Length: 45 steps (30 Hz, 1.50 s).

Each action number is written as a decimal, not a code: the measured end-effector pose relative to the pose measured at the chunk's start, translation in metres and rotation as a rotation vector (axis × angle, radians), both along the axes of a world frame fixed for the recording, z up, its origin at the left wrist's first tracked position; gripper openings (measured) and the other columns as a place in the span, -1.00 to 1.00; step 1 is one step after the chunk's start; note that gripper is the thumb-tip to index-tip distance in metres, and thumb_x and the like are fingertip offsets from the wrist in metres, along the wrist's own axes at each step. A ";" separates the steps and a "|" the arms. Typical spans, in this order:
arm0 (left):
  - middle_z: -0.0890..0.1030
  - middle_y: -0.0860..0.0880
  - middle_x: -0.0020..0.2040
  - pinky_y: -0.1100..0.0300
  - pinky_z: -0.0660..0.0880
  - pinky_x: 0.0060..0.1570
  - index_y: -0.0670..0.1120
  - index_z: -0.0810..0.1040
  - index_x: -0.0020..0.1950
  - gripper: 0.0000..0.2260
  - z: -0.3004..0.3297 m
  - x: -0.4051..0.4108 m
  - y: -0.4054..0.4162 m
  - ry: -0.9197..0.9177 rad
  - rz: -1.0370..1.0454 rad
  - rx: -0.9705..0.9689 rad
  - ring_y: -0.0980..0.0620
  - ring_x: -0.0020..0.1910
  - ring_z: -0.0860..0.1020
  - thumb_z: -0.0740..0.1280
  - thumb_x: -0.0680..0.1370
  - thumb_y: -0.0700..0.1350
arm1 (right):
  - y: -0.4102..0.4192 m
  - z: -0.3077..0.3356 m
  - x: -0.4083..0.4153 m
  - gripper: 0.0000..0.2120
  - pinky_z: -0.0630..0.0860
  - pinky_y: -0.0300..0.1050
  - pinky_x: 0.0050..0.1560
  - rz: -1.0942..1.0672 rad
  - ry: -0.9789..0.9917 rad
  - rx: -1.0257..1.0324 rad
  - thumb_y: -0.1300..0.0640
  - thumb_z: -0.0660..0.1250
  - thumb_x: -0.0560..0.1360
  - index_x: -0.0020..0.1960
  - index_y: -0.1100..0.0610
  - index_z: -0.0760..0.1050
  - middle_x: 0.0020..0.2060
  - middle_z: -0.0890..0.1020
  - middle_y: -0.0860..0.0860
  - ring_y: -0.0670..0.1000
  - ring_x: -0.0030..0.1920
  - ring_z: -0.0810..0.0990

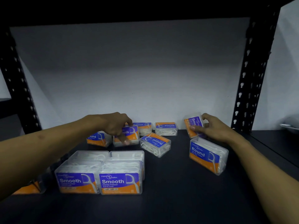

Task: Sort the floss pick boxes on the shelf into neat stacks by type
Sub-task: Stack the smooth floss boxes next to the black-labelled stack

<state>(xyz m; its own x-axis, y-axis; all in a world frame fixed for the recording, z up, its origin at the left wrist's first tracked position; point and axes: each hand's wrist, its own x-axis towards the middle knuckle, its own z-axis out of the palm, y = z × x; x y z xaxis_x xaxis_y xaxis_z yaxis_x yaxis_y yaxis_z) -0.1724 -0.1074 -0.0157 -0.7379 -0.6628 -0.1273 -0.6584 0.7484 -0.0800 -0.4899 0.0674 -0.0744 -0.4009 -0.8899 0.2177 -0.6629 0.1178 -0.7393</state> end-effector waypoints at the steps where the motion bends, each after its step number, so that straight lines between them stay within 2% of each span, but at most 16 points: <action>1: 0.51 -0.07 0.34 0.14 0.46 0.17 -0.05 0.38 0.48 -0.25 -0.001 0.000 0.001 0.009 -0.005 -0.006 -0.04 0.19 0.52 0.55 0.38 0.16 | 0.000 0.000 -0.001 -0.60 0.57 -0.10 -0.13 -0.001 0.014 -0.006 -0.04 0.47 0.47 0.14 0.16 0.45 -0.04 0.69 0.10 0.08 -0.09 0.69; 4: 0.56 -0.06 0.30 0.12 0.49 0.18 -0.05 0.44 0.44 -0.28 0.002 0.002 0.006 0.051 -0.041 -0.008 -0.05 0.20 0.54 0.54 0.37 0.17 | 0.003 0.005 0.003 -0.64 0.52 -0.09 -0.19 -0.027 0.077 -0.087 -0.04 0.48 0.45 0.11 0.13 0.46 -0.10 0.67 0.13 0.09 -0.16 0.65; 6: 0.62 -0.04 0.21 0.13 0.50 0.13 0.00 0.55 0.35 -0.40 0.008 0.005 0.008 0.126 -0.079 -0.040 -0.04 0.15 0.57 0.54 0.37 0.19 | 0.010 0.016 0.008 -0.65 0.47 -0.14 -0.24 -0.044 0.081 -0.169 0.00 0.48 0.46 0.13 0.13 0.49 -0.12 0.65 0.13 0.05 -0.21 0.62; 8: 0.63 -0.03 0.10 0.18 0.48 0.07 0.04 0.63 0.24 -0.53 0.017 0.011 0.013 0.243 -0.106 -0.070 -0.02 0.12 0.59 0.53 0.39 0.17 | 0.022 0.029 0.017 -0.66 0.50 -0.19 -0.16 -0.027 0.026 -0.271 0.03 0.45 0.49 0.21 0.12 0.51 -0.03 0.66 0.11 0.02 -0.12 0.64; 10: 0.59 -0.01 0.05 0.20 0.44 0.03 0.03 0.65 0.23 -0.60 0.028 0.021 0.019 0.337 -0.121 -0.071 0.01 0.10 0.56 0.51 0.44 0.13 | 0.041 0.045 0.037 -0.64 0.48 -0.33 -0.11 -0.019 0.009 -0.374 0.08 0.39 0.54 0.31 0.09 0.49 0.06 0.63 0.04 -0.14 -0.05 0.61; 14: 0.65 0.01 0.10 0.19 0.50 0.05 0.01 0.64 0.25 -0.65 0.052 0.046 0.029 0.469 -0.137 -0.003 0.06 0.05 0.59 0.48 0.49 0.08 | 0.073 0.074 0.088 -0.67 0.43 -0.57 -0.11 0.057 0.046 -0.535 0.16 0.36 0.56 0.30 -0.05 0.45 -0.01 0.60 -0.22 -0.41 -0.12 0.57; 16: 0.68 0.00 0.09 0.16 0.56 0.06 0.01 0.64 0.24 -0.65 0.058 0.060 0.033 0.531 -0.138 0.068 0.10 0.00 0.62 0.49 0.49 0.05 | 0.075 0.081 0.114 -0.71 0.41 -0.57 -0.16 0.093 0.078 -0.512 0.18 0.37 0.56 0.24 -0.04 0.45 -0.05 0.62 -0.18 -0.39 -0.18 0.57; 18: 0.68 -0.01 0.07 0.13 0.59 0.06 0.00 0.64 0.22 -0.66 0.059 0.073 0.038 0.551 -0.127 0.105 0.15 -0.02 0.62 0.51 0.47 0.03 | 0.065 0.078 0.136 -0.73 0.46 -0.45 -0.28 0.103 0.057 -0.465 0.20 0.42 0.53 0.17 0.02 0.43 -0.14 0.65 -0.01 -0.24 -0.29 0.62; 20: 0.68 0.02 0.05 0.09 0.59 0.06 0.03 0.65 0.16 -0.68 0.055 0.084 0.040 0.548 -0.106 0.109 0.12 -0.02 0.62 0.54 0.44 0.02 | 0.052 0.065 0.156 -0.74 0.57 -0.18 -0.27 0.089 0.026 -0.420 0.19 0.48 0.48 0.07 0.05 0.45 -0.20 0.66 0.10 -0.02 -0.31 0.66; 22: 0.68 0.03 0.04 0.08 0.60 0.06 0.11 0.63 0.09 -0.71 0.047 0.093 0.042 0.541 -0.089 0.116 0.09 -0.02 0.64 0.56 0.41 0.02 | 0.039 0.044 0.167 -0.74 0.61 0.06 -0.19 0.030 0.021 -0.384 0.12 0.55 0.41 0.01 0.02 0.51 -0.23 0.67 0.08 0.13 -0.24 0.65; 26: 0.70 0.02 0.03 0.09 0.60 0.09 0.10 0.63 0.10 -0.70 0.029 0.101 0.045 0.511 -0.059 0.167 0.07 -0.02 0.66 0.57 0.40 -0.02 | 0.032 0.007 0.186 -0.70 0.56 -0.09 -0.13 -0.045 -0.061 -0.353 0.04 0.56 0.40 0.09 0.05 0.61 -0.10 0.70 0.03 0.05 -0.11 0.65; 32: 0.67 0.01 0.12 0.00 0.57 0.18 0.12 0.61 0.15 -0.68 0.007 0.101 0.042 0.401 -0.067 0.264 0.06 0.07 0.64 0.54 0.43 0.04 | 0.038 -0.008 0.196 -0.67 0.58 0.00 0.13 -0.049 0.064 -0.171 -0.03 0.44 0.51 0.25 0.00 0.59 0.18 0.66 0.00 0.00 0.12 0.62; 34: 0.66 0.02 0.15 -0.01 0.55 0.21 0.14 0.60 0.14 -0.72 0.003 0.100 0.040 0.376 -0.065 0.284 0.05 0.11 0.62 0.52 0.45 0.03 | 0.039 -0.008 0.198 -0.66 0.54 -0.05 0.17 0.003 0.087 -0.109 -0.01 0.40 0.54 0.31 -0.02 0.55 0.24 0.61 -0.04 -0.02 0.19 0.57; 38: 0.66 0.00 0.16 0.01 0.54 0.23 0.05 0.61 0.19 -0.72 0.001 0.100 0.038 0.380 -0.050 0.335 0.06 0.11 0.62 0.49 0.49 -0.04 | 0.040 -0.008 0.200 -0.68 0.51 -0.11 0.20 0.110 0.041 -0.071 -0.09 0.19 0.64 0.35 -0.09 0.51 0.25 0.61 -0.07 -0.10 0.22 0.56; 41: 0.66 -0.03 0.17 0.00 0.55 0.23 -0.01 0.59 0.26 -0.70 0.001 0.103 0.040 0.371 -0.043 0.371 0.03 0.12 0.62 0.45 0.54 -0.07 | 0.041 -0.006 0.205 -0.50 0.48 -0.05 0.28 0.122 -0.030 -0.067 -0.31 0.00 0.58 0.34 -0.13 0.50 0.23 0.61 -0.09 -0.11 0.22 0.56; 45: 0.66 -0.01 0.14 0.09 0.57 0.17 -0.01 0.57 0.28 -0.72 -0.003 0.110 0.044 0.396 -0.047 0.396 0.02 0.11 0.63 0.41 0.57 -0.08 | 0.040 -0.003 0.217 -0.36 0.35 -0.08 0.32 0.142 -0.017 -0.029 -0.40 -0.12 0.51 0.33 -0.16 0.51 0.21 0.48 -0.08 -0.08 0.27 0.45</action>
<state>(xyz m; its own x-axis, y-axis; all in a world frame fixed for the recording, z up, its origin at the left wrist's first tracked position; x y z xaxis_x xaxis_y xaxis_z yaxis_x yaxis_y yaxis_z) -0.0625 -0.0630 -0.0186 -0.8077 -0.5858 -0.0665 -0.5459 0.7004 0.4598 -0.2728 0.1070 -0.0777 -0.2756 -0.9313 0.2381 -0.6586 0.0025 -0.7525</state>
